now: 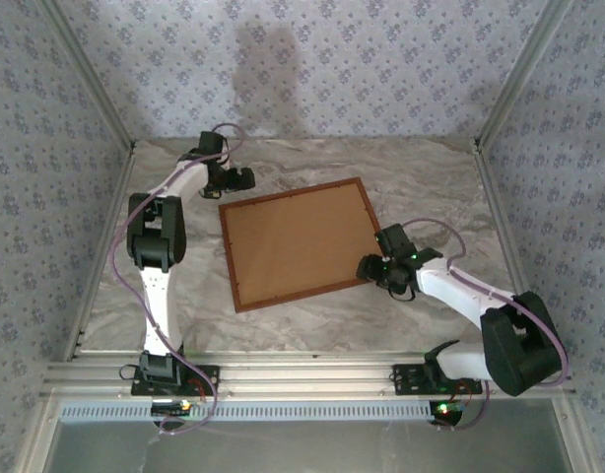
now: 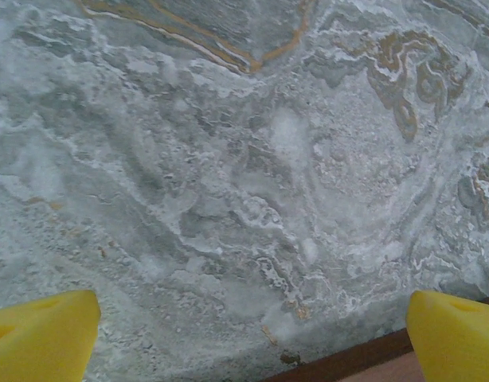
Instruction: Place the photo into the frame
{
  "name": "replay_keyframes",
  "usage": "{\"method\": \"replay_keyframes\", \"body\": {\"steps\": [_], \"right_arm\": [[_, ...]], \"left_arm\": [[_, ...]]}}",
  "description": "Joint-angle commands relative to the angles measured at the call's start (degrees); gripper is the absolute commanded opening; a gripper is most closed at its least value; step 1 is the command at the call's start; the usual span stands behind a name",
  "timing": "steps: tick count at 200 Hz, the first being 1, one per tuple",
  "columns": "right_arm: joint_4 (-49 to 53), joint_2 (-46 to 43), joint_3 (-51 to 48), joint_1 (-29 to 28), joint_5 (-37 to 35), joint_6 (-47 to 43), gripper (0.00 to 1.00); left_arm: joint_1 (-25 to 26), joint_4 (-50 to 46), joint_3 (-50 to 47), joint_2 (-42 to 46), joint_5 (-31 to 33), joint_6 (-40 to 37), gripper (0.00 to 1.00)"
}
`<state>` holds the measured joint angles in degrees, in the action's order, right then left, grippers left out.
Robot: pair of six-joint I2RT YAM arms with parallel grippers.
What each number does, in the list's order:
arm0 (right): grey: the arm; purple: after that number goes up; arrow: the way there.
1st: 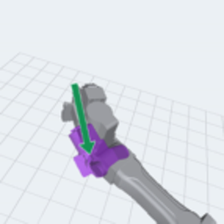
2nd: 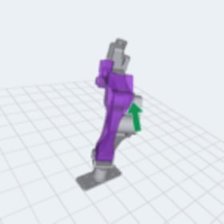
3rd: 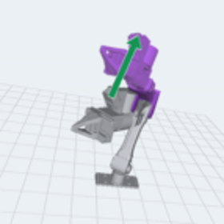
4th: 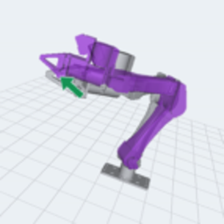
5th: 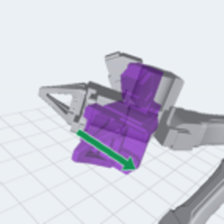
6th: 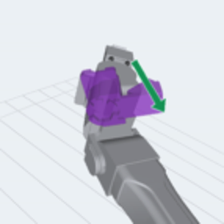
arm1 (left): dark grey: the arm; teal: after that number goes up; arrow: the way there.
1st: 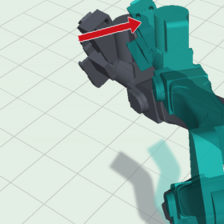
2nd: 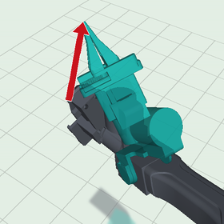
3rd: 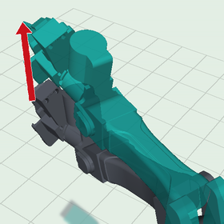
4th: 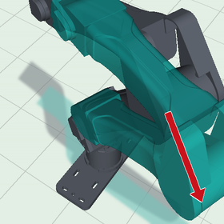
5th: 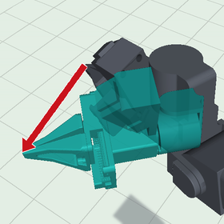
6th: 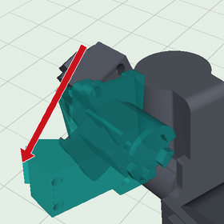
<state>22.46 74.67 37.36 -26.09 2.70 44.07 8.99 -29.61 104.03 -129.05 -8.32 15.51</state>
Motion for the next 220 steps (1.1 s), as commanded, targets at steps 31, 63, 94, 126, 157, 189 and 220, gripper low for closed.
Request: {"method": "replay_keyframes", "body": {"steps": [31,63,94,126,157,189,220], "right_arm": [[-8.1,3.3,-1.5,-0.9,0.6,8.2,0.73],[-12.4,6.1,-0.1,-0.4,1.6,7.3,0.74],[-12.3,9.0,3.9,1.8,2.0,2.8,0.75],[-15.3,12.8,7.4,5.2,4.2,-0.1,0.75],[-12.8,17.6,14.4,6.0,5.6,-4.7,0.75],[-11.2,22.4,20.4,6.6,5.6,-7.2,0.76],[-5.9,28.2,29.4,6.9,3.2,-13.3,0.76]], "left_arm": [[0.0,0.0,-1.4,-0.2,-5.7,-0.9,0.97],[0.0,1.1,-6.2,1.7,-7.7,-0.3,0.95],[0.0,1.9,-11.0,4.9,-7.8,0.2,0.95],[0.1,3.9,-16.4,8.6,-9.7,2.7,0.93],[0.6,4.4,-21.8,12.2,-10.2,3.7,0.93],[1.2,4.1,-26.4,16.1,-11.3,5.1,0.92],[2.5,5.6,-31.2,18.9,-14.9,7.8,0.92]]}}
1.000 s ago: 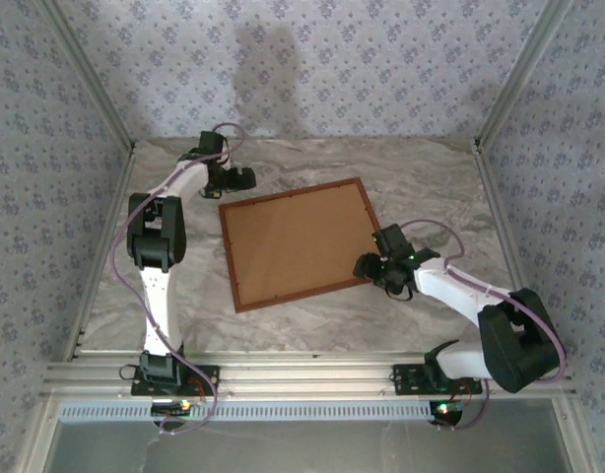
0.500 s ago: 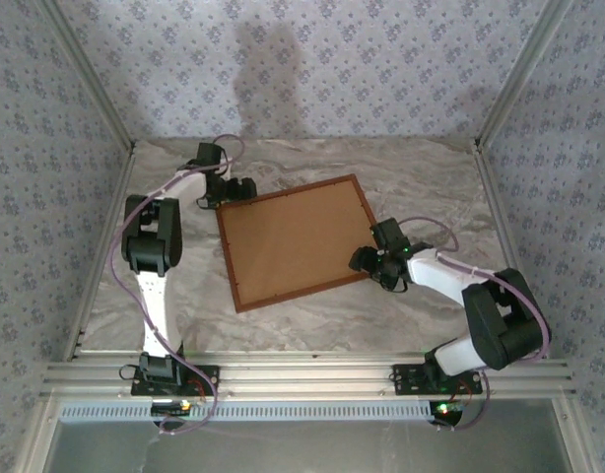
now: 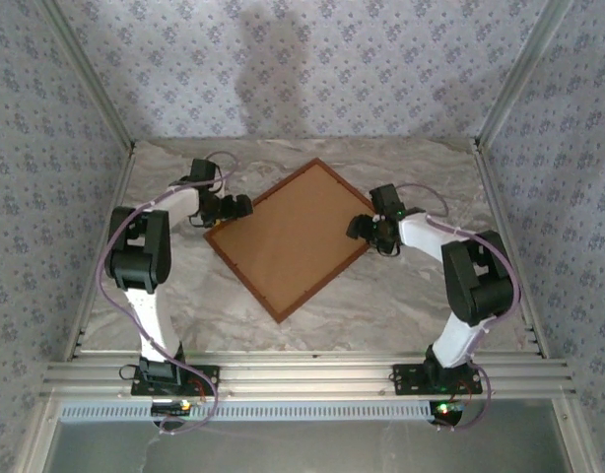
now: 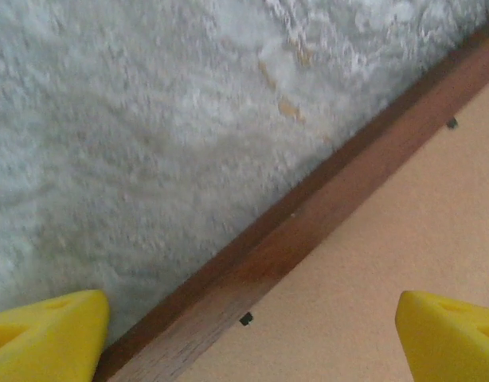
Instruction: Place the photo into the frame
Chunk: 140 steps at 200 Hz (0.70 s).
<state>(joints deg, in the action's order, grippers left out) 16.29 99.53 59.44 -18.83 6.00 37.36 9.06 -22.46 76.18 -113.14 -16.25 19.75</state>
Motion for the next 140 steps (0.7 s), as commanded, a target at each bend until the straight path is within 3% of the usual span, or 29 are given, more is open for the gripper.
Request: {"method": "replay_keyframes", "body": {"steps": [1,41,77,108,140], "right_arm": [[0.3,3.6,7.5,-0.3,-0.1,-6.7,0.76],[3.7,10.0,16.2,0.1,0.0,-12.6,0.76],[5.1,5.5,16.3,-1.5,1.6,-22.4,0.73],[13.1,2.4,17.8,-8.1,5.5,-31.6,0.68],[15.2,1.4,16.5,-17.6,3.5,-37.5,0.65]], "left_arm": [[2.5,-1.5,-3.5,3.1,-7.0,3.7,0.92],[6.0,-0.3,-9.3,7.1,-9.4,7.6,0.92],[5.9,-0.8,-11.7,12.9,-7.1,9.9,0.93],[3.4,0.0,-12.1,17.1,-5.7,11.8,0.97],[0.0,4.3,-15.2,20.1,-7.2,14.0,0.99]]}}
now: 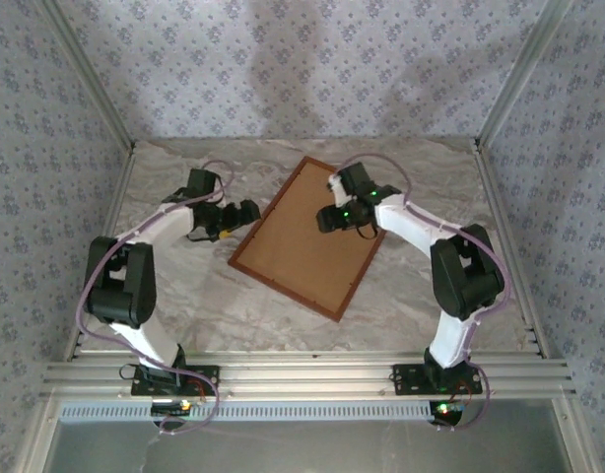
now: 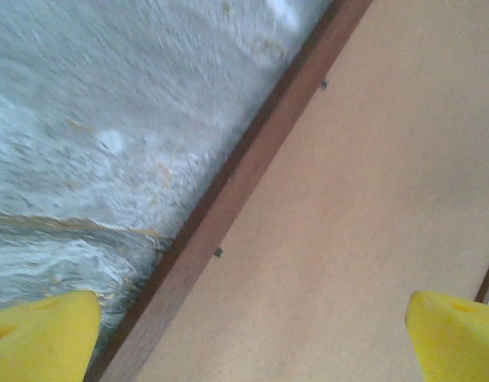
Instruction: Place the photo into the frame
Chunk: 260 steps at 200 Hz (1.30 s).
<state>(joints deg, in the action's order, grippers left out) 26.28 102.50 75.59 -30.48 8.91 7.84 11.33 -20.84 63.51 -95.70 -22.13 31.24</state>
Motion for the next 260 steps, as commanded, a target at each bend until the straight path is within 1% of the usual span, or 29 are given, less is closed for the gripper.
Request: {"method": "replay_keyframes", "body": {"steps": [1,22,48,83,107,129,178,195,206,215,227,237,247,260], "right_arm": [[5.2,-1.6,0.3,-6.3,0.7,-8.1,0.65],[5.0,-0.3,0.7,-12.4,0.5,-11.2,0.65],[5.1,2.4,1.4,-17.8,0.6,-14.2,0.65],[1.3,4.7,-0.9,-24.0,-7.1,-18.0,0.59],[-0.5,6.0,-0.8,-26.2,-8.3,-19.0,0.56],[-1.8,7.9,-0.7,-27.2,-9.0,-19.9,0.54],[-4.1,11.1,-1.5,-28.2,-11.2,-21.3,0.45],[-4.0,12.0,-1.8,-28.6,-12.1,-21.8,0.40],[-4.1,12.6,-2.2,-28.9,-13.1,-22.4,0.38],[-4.0,13.0,-2.4,-29.1,-13.8,-22.7,0.34],[-3.4,13.2,-2.6,-29.2,-13.9,-22.9,0.28],[-3.0,13.3,-2.6,-29.1,-13.7,-23.0,0.19],[-2.2,13.3,-2.2,-29.0,-13.5,-23.1,0.13],[-0.4,13.0,-0.9,-28.7,-12.1,-23.1,0.03]], "left_arm": [[-2.4,2.8,-2.7,2.8,-1.3,2.5,0.99],[-4.2,4.5,-5.6,4.8,-0.2,4.0,0.99],[-6.0,8.9,-11.3,8.1,-0.2,6.7,0.98],[-6.6,10.1,-15.7,9.9,-0.3,7.2,0.99],[-6.6,10.5,-16.7,9.8,0.1,7.5,0.99],[-6.6,12.1,-17.1,9.5,-1.0,8.4,0.98],[-6.6,12.4,-17.4,9.2,-1.5,8.5,0.98],[-6.6,12.5,-17.9,9.3,-1.4,8.7,0.98],[-6.6,12.6,-18.1,9.3,-1.4,8.7,0.98],[-6.6,12.7,-18.2,9.2,-1.5,8.7,0.99],[-6.6,12.7,-18.2,9.3,-1.5,8.9,0.99],[-6.6,12.8,-18.2,9.2,-1.5,9.0,0.99],[-6.6,12.8,-18.2,9.2,-1.6,9.1,0.98],[-6.6,12.8,-18.1,9.2,-1.7,9.3,0.98]]}}
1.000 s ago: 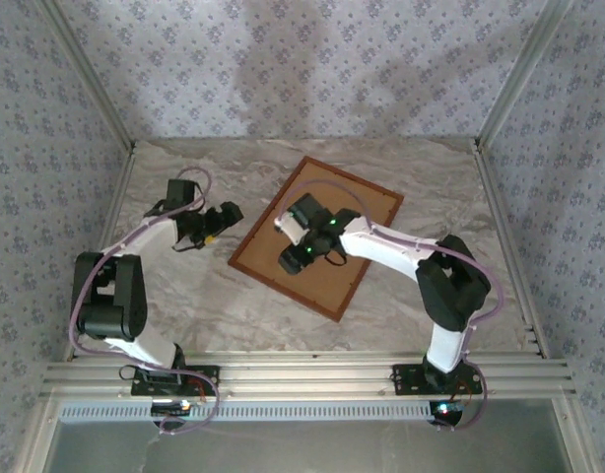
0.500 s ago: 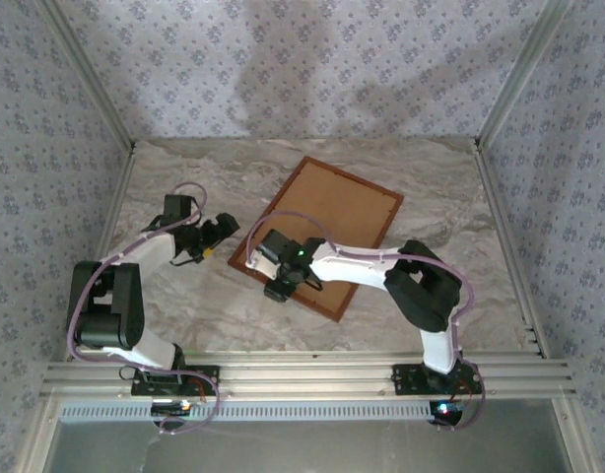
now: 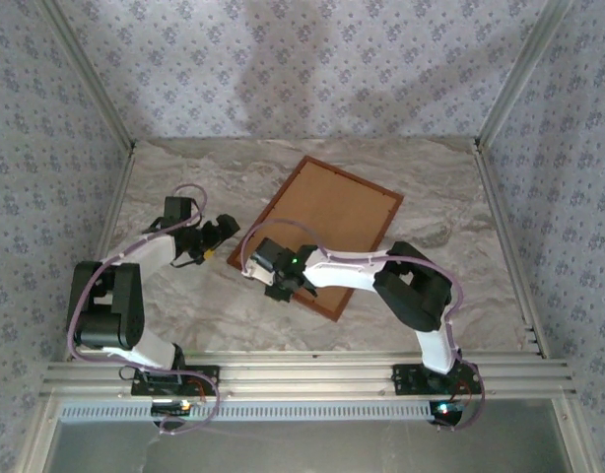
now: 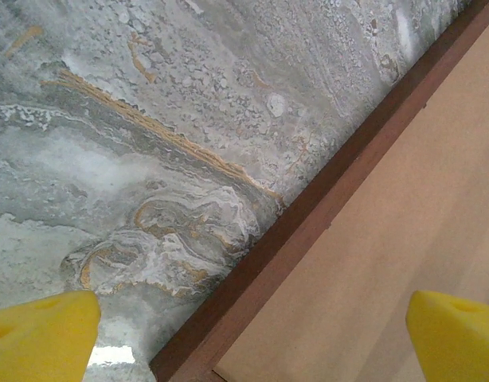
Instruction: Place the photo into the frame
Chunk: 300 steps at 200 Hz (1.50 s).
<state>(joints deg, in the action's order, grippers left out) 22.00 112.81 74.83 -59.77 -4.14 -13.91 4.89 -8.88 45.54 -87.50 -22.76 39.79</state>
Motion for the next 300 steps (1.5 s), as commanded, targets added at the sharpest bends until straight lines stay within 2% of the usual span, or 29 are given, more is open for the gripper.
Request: {"method": "replay_keyframes", "body": {"steps": [1,67,112,169,198,257,300], "right_arm": [[4.0,2.6,-0.1,0.6,1.1,-1.3,0.02],[9.0,-2.4,5.4,3.9,8.5,0.0,0.00],[9.8,-3.2,8.3,5.4,8.6,3.7,0.00],[9.0,-2.0,9.7,5.6,8.0,6.1,0.00],[8.8,-1.9,10.7,5.7,7.0,7.9,0.00],[7.7,-1.3,12.3,6.0,9.6,11.3,0.00],[6.8,-1.0,12.6,6.4,12.0,12.8,0.00]], "left_arm": [[-0.1,0.8,-0.2,1.0,-1.1,0.8,0.99],[-0.1,1.4,-0.6,1.1,-4.6,2.3,0.98],[-0.1,3.2,-2.3,2.8,-6.2,4.9,0.98],[0.6,9.4,-5.3,0.9,-9.4,9.0,0.98],[2.0,11.3,-6.5,0.4,-8.7,10.6,0.99],[5.0,22.0,-9.0,-1.3,-9.9,16.1,0.97],[6.6,32.0,-11.6,-2.3,-9.1,19.6,0.89]]}}
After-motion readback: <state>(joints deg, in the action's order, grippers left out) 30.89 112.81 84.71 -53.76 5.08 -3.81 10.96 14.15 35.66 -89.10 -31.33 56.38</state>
